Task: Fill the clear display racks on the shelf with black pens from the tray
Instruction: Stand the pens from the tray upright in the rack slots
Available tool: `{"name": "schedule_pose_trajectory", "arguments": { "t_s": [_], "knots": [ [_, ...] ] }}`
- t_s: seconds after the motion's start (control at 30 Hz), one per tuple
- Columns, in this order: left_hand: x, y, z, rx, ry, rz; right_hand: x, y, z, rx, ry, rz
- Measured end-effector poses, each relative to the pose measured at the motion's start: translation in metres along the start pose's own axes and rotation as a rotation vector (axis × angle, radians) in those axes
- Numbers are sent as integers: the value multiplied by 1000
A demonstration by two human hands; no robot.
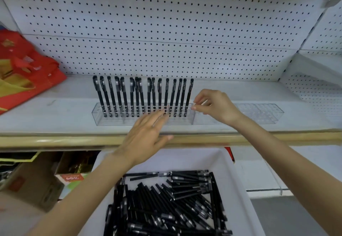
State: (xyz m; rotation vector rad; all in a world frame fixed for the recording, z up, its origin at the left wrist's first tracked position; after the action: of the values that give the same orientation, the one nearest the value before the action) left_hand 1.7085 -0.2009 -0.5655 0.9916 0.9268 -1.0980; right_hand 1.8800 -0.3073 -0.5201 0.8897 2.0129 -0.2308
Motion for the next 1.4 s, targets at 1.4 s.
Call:
{"name": "schedule_pose_trajectory", "arguments": {
  "t_s": [1.4],
  "knots": [
    [66, -242, -55, -554, -657, 177, 273, -206, 18, 44, -31, -842]
  ]
}}
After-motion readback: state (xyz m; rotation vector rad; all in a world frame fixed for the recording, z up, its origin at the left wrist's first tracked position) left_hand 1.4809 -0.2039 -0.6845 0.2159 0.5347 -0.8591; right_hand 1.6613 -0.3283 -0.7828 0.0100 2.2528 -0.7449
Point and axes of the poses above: each hand's wrist, its own y-axis towards the middle knuckle, its own x-axis out of the palm, z = x × y, the point moved 8 cm from there along y, towards the middle knuckle, and after that the axes turned 5 degrees about -y, right-handed, at the moved point
